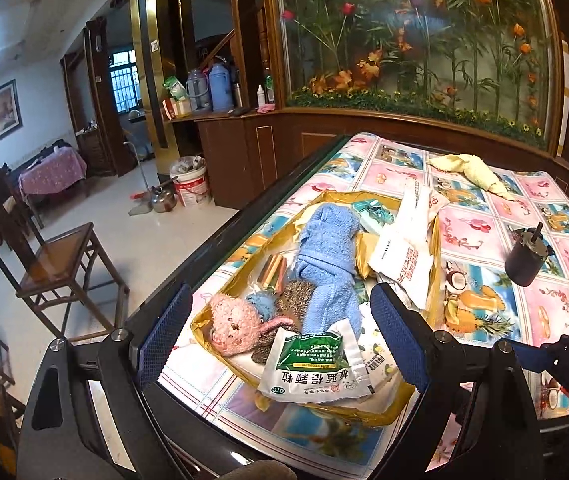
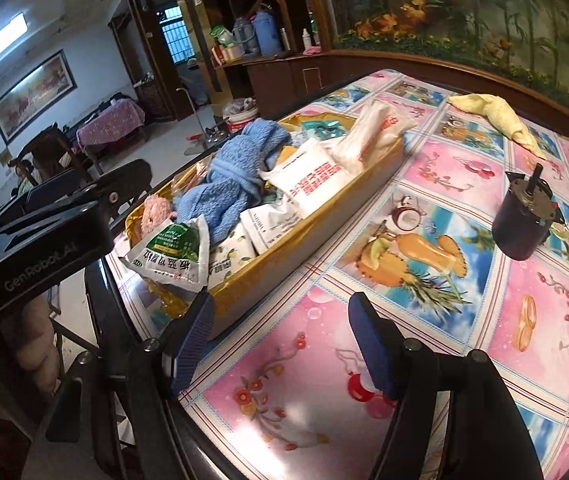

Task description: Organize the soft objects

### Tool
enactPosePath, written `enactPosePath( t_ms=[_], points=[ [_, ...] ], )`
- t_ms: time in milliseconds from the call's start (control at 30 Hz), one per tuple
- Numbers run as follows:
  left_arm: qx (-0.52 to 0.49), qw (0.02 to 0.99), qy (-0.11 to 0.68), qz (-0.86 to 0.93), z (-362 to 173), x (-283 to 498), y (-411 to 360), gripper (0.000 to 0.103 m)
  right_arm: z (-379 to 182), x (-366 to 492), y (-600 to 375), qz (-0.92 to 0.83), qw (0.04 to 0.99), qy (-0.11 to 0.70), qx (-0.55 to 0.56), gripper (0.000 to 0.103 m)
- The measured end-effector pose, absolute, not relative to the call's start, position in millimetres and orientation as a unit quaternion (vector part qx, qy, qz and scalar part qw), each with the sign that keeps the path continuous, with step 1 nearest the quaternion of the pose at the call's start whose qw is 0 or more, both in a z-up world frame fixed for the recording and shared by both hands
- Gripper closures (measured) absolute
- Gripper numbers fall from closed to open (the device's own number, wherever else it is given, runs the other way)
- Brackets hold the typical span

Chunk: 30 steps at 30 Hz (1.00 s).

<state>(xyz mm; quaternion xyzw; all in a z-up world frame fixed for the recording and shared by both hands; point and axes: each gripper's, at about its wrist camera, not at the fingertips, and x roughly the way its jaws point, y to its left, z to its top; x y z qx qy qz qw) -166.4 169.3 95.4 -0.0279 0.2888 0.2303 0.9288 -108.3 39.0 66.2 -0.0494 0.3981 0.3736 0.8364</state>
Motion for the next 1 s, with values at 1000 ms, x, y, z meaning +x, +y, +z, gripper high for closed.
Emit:
enactPosePath(
  t_ms=[1000],
  points=[
    [-0.081,0.916,0.33,0.212,85.2,-163.8,203.2,0.012,62.4,-119.3,69.6,0.386,0.825,0.406,-0.081,0.034]
  ],
)
